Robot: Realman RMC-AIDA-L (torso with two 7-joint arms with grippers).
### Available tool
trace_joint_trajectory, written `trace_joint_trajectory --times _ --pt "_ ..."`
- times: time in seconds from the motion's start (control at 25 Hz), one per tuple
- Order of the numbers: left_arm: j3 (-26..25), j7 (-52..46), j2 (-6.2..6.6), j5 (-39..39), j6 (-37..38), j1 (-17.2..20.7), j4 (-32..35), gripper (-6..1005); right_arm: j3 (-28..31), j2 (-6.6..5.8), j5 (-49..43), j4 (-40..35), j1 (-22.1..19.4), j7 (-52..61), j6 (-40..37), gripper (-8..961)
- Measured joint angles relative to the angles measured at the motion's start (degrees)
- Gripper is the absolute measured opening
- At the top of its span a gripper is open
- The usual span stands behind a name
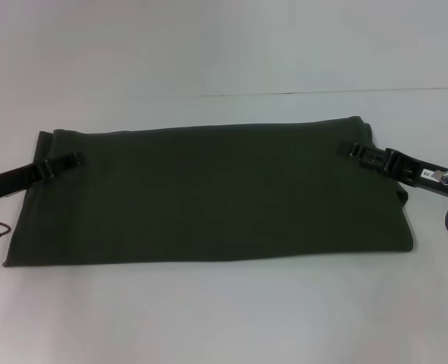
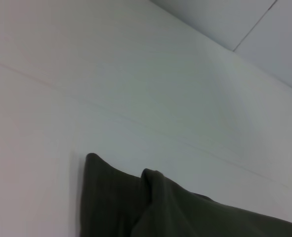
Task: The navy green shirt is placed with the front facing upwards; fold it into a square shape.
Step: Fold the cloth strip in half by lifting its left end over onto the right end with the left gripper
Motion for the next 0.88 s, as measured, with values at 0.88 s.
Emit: trace_joint_trajectory --times 0.88 --pt "-8.0 -12.5 6.08 20.7 20.1 -2.6 10.3 859 -1.2 -0.29 0.0 -0.2 -0.2 0.2 -0.3 858"
